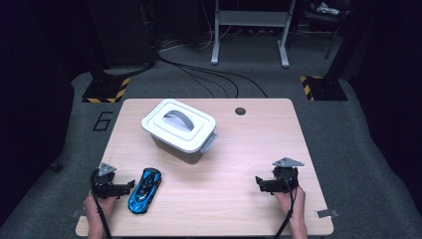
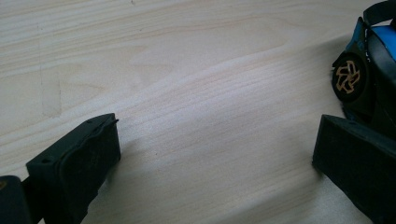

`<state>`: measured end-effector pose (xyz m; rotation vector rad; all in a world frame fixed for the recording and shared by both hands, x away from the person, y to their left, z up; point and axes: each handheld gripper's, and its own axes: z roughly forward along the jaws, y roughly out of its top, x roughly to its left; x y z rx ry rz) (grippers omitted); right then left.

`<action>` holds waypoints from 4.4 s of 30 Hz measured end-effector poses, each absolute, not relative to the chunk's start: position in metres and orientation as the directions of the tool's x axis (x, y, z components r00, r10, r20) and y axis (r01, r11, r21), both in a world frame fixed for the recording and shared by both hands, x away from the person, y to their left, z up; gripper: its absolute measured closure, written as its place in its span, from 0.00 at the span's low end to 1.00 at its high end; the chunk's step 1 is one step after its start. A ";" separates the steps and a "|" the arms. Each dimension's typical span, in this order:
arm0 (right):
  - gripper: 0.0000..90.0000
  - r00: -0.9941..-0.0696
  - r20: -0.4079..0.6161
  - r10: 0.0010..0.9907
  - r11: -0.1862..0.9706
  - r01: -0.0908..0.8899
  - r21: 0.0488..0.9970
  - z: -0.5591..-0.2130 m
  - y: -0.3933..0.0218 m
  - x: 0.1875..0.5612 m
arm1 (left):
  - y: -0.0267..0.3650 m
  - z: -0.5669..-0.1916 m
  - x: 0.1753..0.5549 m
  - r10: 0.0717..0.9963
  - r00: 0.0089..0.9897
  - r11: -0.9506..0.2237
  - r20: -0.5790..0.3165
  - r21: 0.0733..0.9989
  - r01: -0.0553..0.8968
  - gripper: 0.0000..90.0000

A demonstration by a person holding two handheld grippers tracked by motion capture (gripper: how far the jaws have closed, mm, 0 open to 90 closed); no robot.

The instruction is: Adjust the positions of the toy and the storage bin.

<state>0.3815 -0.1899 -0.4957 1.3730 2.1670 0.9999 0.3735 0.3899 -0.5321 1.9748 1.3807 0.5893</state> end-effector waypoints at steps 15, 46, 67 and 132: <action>0.01 -0.542 0.037 0.840 0.337 0.574 0.747 -0.471 -0.157 0.390 | 0.390 -0.532 0.374 0.939 0.344 -0.233 -0.003 0.728 0.644 0.01; 0.06 -0.675 0.018 0.738 0.425 0.484 0.765 -0.417 -0.080 0.453 | 0.390 -0.531 0.373 0.936 0.351 -0.239 -0.008 0.719 0.653 0.01; 0.49 -0.672 -0.005 0.741 0.429 0.468 0.773 -0.386 -0.029 0.527 | 0.390 -0.531 0.373 0.934 0.357 -0.246 -0.004 0.716 0.653 0.01; 0.73 -0.778 0.045 0.627 0.507 0.451 0.734 -0.387 0.034 0.528 | 0.390 -0.532 0.372 0.937 0.349 -0.237 -0.003 0.727 0.644 0.01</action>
